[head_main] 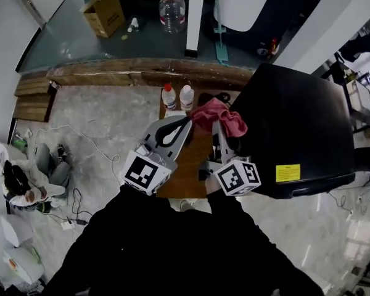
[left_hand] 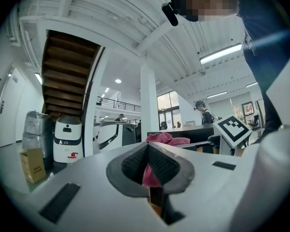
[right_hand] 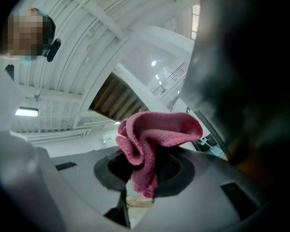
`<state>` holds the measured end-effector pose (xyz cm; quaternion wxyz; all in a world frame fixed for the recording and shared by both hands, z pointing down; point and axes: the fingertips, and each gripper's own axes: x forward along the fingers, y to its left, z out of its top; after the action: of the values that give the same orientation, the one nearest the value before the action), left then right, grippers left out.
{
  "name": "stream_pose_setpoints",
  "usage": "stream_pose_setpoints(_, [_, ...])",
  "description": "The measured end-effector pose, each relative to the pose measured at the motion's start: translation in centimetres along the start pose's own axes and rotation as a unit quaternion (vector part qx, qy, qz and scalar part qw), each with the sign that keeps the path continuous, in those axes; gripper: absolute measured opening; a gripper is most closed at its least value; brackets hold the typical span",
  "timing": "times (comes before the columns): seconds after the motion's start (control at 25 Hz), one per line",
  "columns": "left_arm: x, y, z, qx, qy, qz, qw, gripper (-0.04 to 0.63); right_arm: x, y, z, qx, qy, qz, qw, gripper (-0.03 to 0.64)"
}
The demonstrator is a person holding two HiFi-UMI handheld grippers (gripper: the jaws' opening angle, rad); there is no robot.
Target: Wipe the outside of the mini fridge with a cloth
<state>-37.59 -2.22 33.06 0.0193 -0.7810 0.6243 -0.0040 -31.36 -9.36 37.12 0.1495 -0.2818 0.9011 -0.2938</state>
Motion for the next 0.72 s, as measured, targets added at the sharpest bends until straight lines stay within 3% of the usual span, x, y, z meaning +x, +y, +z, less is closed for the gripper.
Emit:
stream_pose_setpoints(0.2, [4.9,2.0,-0.2,-0.008,0.002,-0.045,0.999,0.005,1.7,-3.6,2.5,0.038,-0.072,-0.08,0.993,0.086])
stream_pose_setpoints(0.44, [9.0,3.1,0.8,-0.005,-0.011,-0.13,0.9914,0.005,3.5,-6.5,5.7,0.11,-0.173,-0.135,0.969,0.086])
stream_pose_setpoints(0.52, [9.9,2.9,0.1,-0.01,-0.009,-0.153,0.9881,0.005,2.5,-8.6,5.6,0.149,-0.199,-0.174,0.953,0.086])
stream_pose_setpoints(0.6, [10.9,2.6,-0.7,-0.011,-0.006,-0.174,0.9846,0.005,1.1,-11.1,4.9,0.201,-0.216,-0.223,0.929,0.086])
stream_pose_setpoints(0.72, [12.0,2.1,-1.3,-0.007,-0.016,-0.204,0.9789,0.005,0.9,-12.2,5.1,0.254,-0.251,-0.217,0.909,0.087])
